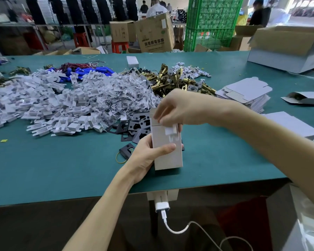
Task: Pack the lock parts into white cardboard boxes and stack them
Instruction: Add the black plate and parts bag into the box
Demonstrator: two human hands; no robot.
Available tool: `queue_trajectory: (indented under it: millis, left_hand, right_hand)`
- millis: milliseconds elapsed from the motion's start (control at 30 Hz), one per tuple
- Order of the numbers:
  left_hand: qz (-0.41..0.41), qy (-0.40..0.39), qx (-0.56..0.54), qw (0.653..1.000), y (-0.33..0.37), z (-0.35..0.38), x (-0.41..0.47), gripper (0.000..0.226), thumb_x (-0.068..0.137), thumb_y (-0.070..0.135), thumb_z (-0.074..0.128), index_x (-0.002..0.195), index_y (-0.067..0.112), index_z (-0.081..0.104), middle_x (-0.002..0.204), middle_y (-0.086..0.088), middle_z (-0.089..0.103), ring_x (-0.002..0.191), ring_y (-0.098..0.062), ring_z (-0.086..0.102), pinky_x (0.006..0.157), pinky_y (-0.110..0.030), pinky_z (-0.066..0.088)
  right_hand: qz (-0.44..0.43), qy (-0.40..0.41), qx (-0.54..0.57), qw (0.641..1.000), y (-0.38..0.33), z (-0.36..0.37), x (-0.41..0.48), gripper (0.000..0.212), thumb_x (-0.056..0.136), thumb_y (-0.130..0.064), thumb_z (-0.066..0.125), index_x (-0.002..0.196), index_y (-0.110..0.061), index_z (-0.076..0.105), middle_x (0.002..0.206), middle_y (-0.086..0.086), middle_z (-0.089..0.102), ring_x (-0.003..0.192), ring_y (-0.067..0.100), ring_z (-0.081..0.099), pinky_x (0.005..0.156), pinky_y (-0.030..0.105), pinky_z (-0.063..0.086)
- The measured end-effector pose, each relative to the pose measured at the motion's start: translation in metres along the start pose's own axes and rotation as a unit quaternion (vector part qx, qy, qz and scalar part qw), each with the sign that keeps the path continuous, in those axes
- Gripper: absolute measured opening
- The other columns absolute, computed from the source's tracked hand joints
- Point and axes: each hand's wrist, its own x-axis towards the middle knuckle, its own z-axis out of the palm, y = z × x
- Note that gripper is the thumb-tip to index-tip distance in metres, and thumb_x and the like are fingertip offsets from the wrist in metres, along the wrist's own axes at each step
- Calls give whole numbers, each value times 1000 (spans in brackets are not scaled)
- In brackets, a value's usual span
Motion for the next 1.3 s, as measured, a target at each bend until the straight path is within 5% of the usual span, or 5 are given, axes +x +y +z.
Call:
queue_trajectory:
  millis: [167, 600, 900, 1100, 1300]
  left_hand:
    - [-10, -6, -13, 1000, 1, 0, 1, 55, 87, 16, 82, 136, 7, 58, 122, -17, 75, 115, -34, 72, 84, -39, 62]
    - [-16, -7, -26, 1000, 0, -1, 3, 58, 88, 17, 83, 138, 6, 55, 122, -19, 74, 115, -36, 71, 86, -41, 61]
    - [-18, 76, -39, 996, 0, -2, 5, 62, 83, 14, 85, 137, 2, 58, 126, -20, 72, 119, -39, 68, 101, -56, 56]
    - [14, 135, -127, 983, 4, -7, 9, 51, 89, 17, 73, 135, -3, 61, 122, -21, 74, 114, -33, 72, 94, -43, 61]
    - [9, 143, -130, 981, 4, -8, 9, 47, 92, 16, 70, 134, -3, 61, 123, -22, 73, 116, -33, 71, 102, -47, 57]
  right_hand:
    - [-42, 151, 11, 988, 10, -16, 13, 24, 91, -28, 76, 109, -12, 74, 89, -8, 68, 77, 1, 64, 66, 13, 50]
    - [-76, 106, -127, 983, 38, 13, 16, 13, 91, -21, 76, 102, -13, 76, 91, -7, 63, 86, 10, 60, 83, 27, 51]
    - [-22, 255, -63, 965, 62, 22, 11, 9, 95, -9, 61, 100, -11, 68, 98, 4, 66, 91, 19, 61, 84, 28, 49]
    - [72, 55, -49, 995, 103, 66, 0, 51, 89, -35, 77, 132, -10, 62, 130, 9, 63, 121, 26, 57, 98, 28, 41]
    - [101, 61, -67, 991, 110, 91, 6, 71, 80, -48, 82, 141, -25, 54, 139, 3, 50, 130, 30, 37, 101, 40, 31]
